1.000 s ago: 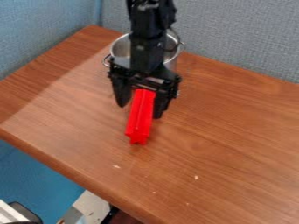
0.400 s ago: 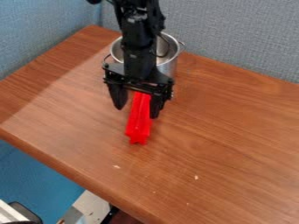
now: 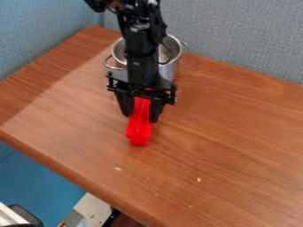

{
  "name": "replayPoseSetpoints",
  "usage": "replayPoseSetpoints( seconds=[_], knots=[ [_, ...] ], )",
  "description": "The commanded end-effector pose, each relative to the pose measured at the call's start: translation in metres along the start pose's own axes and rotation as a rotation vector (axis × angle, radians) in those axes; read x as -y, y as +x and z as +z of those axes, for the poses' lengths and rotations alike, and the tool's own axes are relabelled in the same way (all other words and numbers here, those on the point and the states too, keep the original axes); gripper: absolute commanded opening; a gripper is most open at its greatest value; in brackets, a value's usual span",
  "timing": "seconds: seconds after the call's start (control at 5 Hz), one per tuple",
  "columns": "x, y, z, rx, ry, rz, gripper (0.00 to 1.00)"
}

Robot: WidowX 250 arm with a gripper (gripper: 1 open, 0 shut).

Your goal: Put the red object in the metal pot

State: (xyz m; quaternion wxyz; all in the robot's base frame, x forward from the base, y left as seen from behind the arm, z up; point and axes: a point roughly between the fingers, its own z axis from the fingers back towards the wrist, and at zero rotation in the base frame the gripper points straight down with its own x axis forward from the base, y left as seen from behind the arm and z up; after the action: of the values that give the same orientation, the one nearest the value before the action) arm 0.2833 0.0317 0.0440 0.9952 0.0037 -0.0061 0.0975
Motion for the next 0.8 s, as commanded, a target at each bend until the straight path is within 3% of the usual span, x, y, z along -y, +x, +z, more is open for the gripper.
replayPoseSetpoints(
  seconds=[0.0, 0.2, 0.4, 0.6],
  knots=[
    [-0.0044, 0.0049, 0.0053, 0.017, -0.005, 0.018, 0.0],
    [-0.0035, 0.0024, 0.007, 0.006, -0.019, 0.016, 1.0],
    [-0.0024, 0.0007, 0.0083, -0.004, -0.031, 0.013, 1.0],
    [-0.0028, 0.0021, 0.0061, -0.001, -0.034, 0.021, 0.0]
  ],
)
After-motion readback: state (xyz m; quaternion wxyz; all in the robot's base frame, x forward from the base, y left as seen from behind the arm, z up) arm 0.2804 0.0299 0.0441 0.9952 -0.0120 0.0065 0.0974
